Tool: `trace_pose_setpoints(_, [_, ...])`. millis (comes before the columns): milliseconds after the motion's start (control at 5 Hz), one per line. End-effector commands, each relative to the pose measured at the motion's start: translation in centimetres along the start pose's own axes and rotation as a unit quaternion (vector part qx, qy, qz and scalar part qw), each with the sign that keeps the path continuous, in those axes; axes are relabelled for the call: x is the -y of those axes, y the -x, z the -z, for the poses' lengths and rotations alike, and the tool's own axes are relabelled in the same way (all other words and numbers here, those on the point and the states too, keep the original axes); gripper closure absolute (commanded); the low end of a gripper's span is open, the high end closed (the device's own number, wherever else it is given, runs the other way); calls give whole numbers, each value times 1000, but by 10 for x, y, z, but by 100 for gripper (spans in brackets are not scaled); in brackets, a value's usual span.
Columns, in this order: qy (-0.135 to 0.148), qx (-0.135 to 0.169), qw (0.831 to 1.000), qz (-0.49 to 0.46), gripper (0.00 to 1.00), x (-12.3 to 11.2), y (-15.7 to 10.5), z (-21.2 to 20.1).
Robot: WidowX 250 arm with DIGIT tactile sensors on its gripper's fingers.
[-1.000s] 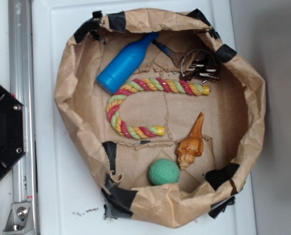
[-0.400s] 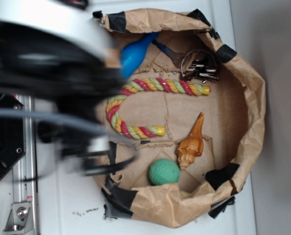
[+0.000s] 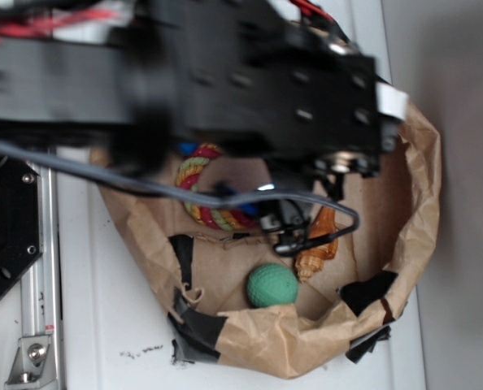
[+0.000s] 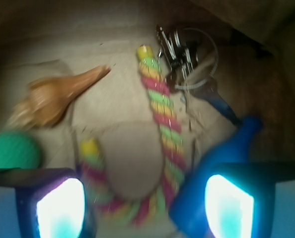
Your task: Grab the multicolored rope.
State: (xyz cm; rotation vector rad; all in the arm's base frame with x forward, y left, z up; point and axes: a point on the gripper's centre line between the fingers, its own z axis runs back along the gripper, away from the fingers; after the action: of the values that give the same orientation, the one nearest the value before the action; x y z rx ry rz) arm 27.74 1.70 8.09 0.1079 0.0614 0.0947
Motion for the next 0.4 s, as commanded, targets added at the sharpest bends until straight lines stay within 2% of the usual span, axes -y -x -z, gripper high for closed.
trace_pose_setpoints(0, [-13, 1, 1000, -12, 0, -31, -6, 26])
trace_pose_setpoints(200, [-14, -1, 1000, 9, 0, -45, -7, 40])
